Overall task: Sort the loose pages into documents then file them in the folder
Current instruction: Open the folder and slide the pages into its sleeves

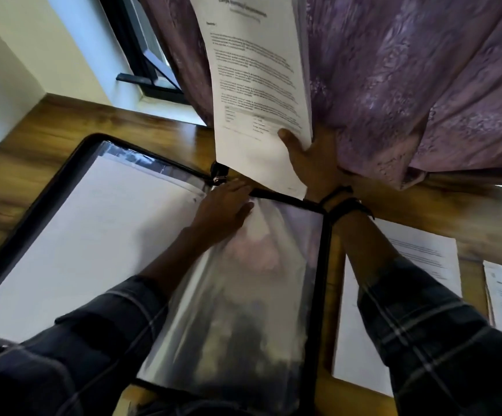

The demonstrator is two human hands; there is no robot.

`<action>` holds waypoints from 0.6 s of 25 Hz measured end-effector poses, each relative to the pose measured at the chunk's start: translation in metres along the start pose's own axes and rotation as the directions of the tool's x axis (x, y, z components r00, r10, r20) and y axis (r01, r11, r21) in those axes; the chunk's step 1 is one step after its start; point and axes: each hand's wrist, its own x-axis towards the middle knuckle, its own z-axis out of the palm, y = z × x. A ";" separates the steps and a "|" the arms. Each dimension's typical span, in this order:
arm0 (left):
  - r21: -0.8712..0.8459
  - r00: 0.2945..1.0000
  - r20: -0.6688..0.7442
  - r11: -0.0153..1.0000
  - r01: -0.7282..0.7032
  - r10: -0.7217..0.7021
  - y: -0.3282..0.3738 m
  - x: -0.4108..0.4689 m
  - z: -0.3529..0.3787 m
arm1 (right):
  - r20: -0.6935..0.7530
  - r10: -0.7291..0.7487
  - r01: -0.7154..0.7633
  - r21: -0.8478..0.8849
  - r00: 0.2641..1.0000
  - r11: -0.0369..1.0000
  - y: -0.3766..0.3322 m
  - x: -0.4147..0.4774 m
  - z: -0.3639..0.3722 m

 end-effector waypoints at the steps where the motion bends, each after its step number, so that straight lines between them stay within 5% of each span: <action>1: 0.056 1.000 0.005 0.998 -0.006 0.006 0.004 0.001 0.002 | 0.007 0.005 -0.005 0.015 1.000 1.000 0.004 0.002 0.003; 8: 0.211 0.985 -0.129 0.974 -0.085 0.114 0.007 -0.020 0.017 | -0.013 0.066 -0.065 0.107 0.998 0.992 0.033 0.011 0.023; 15: 0.107 0.977 -0.178 0.989 -0.100 0.118 -0.001 -0.009 0.012 | 0.004 0.060 -0.059 0.169 0.998 0.984 0.034 0.012 0.040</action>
